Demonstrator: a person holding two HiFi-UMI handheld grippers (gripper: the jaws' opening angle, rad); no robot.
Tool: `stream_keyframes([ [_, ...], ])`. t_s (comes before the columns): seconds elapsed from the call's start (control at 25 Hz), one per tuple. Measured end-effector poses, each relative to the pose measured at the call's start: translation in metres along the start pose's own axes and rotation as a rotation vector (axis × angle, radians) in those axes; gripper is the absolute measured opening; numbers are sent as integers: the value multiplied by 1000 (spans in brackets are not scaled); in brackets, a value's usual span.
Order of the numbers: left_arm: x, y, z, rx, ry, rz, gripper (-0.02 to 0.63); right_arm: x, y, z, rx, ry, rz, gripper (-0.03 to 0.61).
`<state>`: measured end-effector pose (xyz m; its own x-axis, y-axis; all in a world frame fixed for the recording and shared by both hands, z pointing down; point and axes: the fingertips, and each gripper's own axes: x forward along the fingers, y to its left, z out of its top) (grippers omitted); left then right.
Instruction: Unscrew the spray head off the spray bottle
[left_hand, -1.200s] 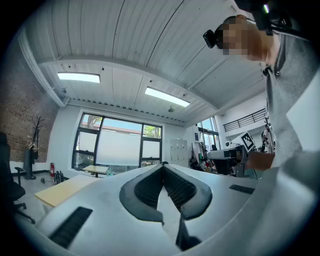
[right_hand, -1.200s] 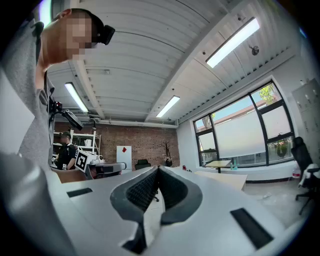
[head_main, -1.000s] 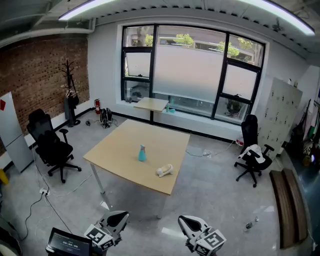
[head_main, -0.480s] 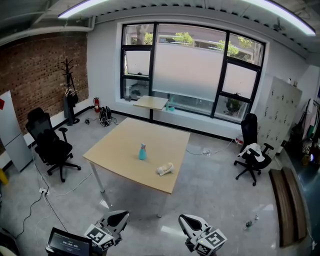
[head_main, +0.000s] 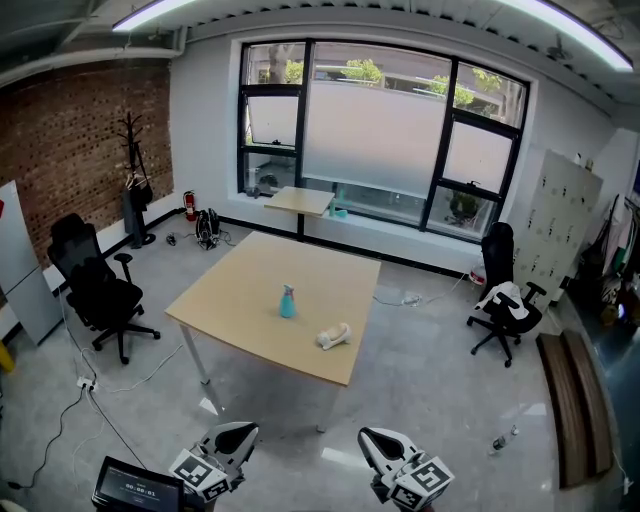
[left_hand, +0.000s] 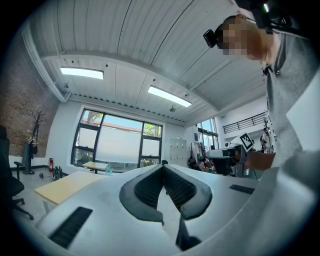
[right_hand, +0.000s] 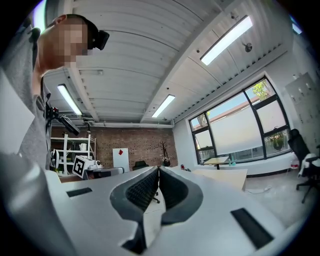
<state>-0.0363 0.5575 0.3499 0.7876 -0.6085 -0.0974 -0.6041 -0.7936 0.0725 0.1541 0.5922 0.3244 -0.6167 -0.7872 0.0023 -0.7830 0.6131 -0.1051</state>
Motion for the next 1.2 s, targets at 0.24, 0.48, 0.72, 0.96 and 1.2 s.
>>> stream_keyframes([
  [0.24, -11, 26, -7, -5, -5, -18, 5, 26, 6, -12, 5, -2, -22, 6],
  [0.48, -13, 69, -11, -12, -1, -34, 5, 69, 1, -18, -5, -3, -48, 6],
  [0.72, -3, 94, -15, -23, -1, -41, 5, 100, -6, -19, -14, 5, -47, 6],
  [0.96, 29, 120, -18, -24, 4, -42, 5, 132, -42, -19, -3, 10, -43, 6],
  [1.2, 88, 169, -32, -16, 9, 0, 5, 183, -108, -25, 5, -8, -10, 6],
])
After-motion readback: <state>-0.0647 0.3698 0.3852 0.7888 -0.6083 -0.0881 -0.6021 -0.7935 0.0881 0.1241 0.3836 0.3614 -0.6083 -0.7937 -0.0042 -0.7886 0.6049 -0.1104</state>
